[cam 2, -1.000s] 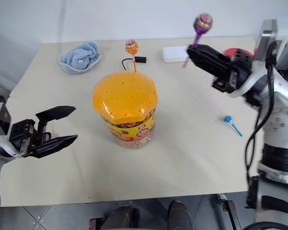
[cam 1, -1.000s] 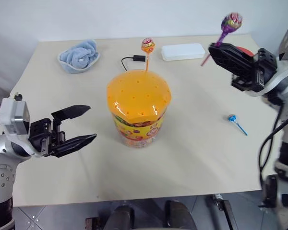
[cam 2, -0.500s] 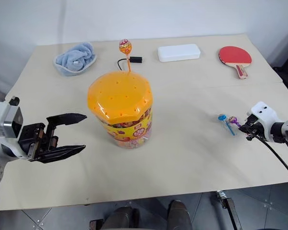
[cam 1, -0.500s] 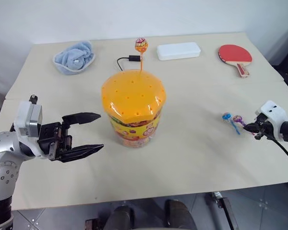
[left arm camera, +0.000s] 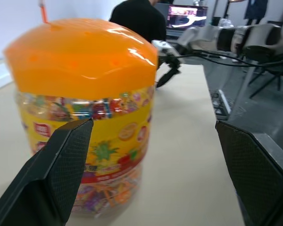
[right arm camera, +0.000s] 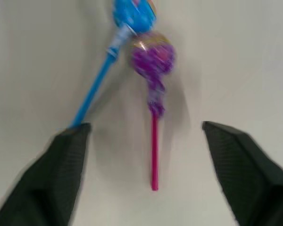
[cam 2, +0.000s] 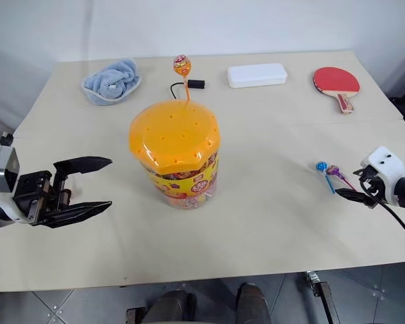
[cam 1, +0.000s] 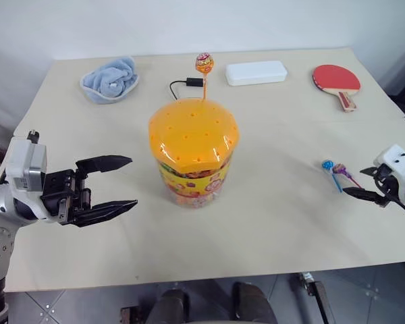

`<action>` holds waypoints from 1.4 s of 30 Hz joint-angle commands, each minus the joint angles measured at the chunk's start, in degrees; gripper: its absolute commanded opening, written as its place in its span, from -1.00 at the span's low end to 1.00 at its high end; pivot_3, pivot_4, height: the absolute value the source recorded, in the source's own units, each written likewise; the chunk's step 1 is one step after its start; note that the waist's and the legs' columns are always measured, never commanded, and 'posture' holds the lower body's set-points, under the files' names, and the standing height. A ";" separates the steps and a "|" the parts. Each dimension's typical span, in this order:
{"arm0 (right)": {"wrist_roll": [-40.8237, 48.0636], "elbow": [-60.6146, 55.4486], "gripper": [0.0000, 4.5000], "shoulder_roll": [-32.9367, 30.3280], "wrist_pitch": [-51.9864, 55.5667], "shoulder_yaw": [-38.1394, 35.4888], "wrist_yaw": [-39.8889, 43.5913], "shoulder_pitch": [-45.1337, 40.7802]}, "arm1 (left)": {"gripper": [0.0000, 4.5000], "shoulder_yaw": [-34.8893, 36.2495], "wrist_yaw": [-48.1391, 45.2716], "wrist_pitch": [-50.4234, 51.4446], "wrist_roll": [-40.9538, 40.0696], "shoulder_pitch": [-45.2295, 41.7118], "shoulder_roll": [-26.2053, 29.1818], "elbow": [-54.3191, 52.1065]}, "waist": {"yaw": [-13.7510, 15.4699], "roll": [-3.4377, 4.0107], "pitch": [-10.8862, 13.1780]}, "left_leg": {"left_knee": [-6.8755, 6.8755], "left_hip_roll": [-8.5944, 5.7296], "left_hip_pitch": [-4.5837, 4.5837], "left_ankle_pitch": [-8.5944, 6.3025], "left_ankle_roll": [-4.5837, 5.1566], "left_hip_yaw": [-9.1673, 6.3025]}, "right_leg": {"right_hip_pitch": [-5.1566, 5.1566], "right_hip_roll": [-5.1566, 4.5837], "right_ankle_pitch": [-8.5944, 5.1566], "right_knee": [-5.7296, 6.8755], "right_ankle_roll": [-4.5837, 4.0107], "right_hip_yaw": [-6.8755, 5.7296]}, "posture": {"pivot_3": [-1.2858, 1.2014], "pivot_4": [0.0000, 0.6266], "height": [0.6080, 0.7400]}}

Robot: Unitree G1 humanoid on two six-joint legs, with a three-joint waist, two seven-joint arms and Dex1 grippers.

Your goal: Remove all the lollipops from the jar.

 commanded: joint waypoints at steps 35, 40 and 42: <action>23.20 -20.85 0.45 43.60 33.80 4.39 -11.43 -39.52 | 0.96 7.21 12.99 -2.80 -4.78 3.67 -8.67 -4.16 | -1.22 0.03 0.03 | -0.05 -0.09 -0.13 -0.01 -0.09 -0.13 | -0.83 -0.03 0.05 1.04 -0.14 -0.01 | 0.03 -0.52 1.00; 24.30 -21.16 -0.32 44.04 33.40 3.20 -10.23 -40.16 | 0.96 7.26 12.95 -2.91 -4.70 3.71 -8.43 -4.14 | -1.76 0.03 0.02 | -0.07 -0.11 -0.15 -0.01 -0.09 -0.14 | -0.86 -0.03 0.11 1.05 -0.22 -0.01 | 0.03 -0.52 1.00; 25.67 -20.46 -0.64 43.98 33.77 1.41 -10.17 -41.13 | 0.96 7.12 12.80 -2.95 -4.68 3.27 -8.24 -3.83 | -1.82 0.03 0.02 | -0.09 -0.12 -0.15 -0.01 -0.09 -0.13 | -0.89 0.00 0.11 1.05 -0.22 -0.02 | 0.03 -0.52 1.00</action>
